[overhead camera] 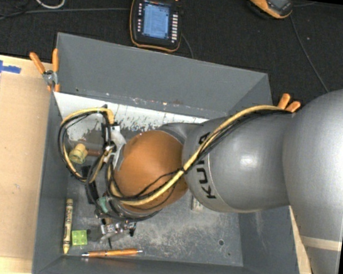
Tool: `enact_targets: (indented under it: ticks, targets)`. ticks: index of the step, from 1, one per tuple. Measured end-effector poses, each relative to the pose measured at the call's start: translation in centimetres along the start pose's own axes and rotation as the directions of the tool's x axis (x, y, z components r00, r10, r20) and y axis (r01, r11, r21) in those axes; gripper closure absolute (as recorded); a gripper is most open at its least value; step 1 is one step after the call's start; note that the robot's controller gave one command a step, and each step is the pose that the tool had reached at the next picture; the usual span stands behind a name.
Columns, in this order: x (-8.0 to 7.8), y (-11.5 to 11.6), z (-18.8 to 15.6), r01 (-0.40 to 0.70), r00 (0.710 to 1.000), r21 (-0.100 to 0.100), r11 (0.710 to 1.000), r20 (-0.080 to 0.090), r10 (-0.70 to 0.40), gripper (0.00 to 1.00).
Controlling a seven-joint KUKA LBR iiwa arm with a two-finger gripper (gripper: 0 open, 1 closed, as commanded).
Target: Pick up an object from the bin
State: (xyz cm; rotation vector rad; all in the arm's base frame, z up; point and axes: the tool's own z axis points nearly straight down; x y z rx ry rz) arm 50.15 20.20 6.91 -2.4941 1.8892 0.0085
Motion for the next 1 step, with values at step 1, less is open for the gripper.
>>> enact_targets:
  ticks: [1]
  targets:
    - [3.41, 2.47, -0.05, -0.001, 1.000, -0.005, 1.000, 0.000, 0.001, 1.00]
